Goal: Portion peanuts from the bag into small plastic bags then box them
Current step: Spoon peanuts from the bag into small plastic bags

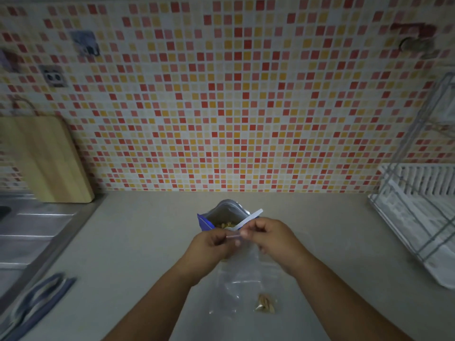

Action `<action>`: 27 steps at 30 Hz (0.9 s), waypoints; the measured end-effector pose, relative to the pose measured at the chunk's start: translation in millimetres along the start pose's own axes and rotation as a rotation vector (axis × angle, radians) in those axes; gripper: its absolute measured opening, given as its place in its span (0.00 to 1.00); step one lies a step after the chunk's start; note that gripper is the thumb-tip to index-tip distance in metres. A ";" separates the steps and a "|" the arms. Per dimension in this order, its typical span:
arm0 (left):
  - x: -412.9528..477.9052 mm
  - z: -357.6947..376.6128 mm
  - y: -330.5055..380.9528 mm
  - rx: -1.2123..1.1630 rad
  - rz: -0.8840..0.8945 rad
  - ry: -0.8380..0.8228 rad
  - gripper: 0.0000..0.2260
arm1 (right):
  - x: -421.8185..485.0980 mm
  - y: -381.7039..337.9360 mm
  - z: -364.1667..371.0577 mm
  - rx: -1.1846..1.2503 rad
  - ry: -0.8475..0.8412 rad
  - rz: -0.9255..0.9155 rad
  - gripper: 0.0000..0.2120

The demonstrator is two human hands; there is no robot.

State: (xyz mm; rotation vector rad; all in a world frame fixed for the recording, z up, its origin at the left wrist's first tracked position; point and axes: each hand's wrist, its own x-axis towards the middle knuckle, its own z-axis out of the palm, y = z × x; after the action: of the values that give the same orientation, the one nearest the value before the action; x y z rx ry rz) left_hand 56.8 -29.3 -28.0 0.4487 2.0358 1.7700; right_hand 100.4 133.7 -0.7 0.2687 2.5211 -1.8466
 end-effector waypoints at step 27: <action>12.1 -15.1 52.8 0.662 0.397 0.076 0.17 | 10.9 -43.8 2.8 -0.266 0.040 -0.124 0.13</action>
State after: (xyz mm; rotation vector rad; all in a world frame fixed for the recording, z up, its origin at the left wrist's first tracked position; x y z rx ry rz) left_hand 37.6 -28.7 24.9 1.0512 2.7138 1.2576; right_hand 83.2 119.7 38.8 0.1498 2.8288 -1.5281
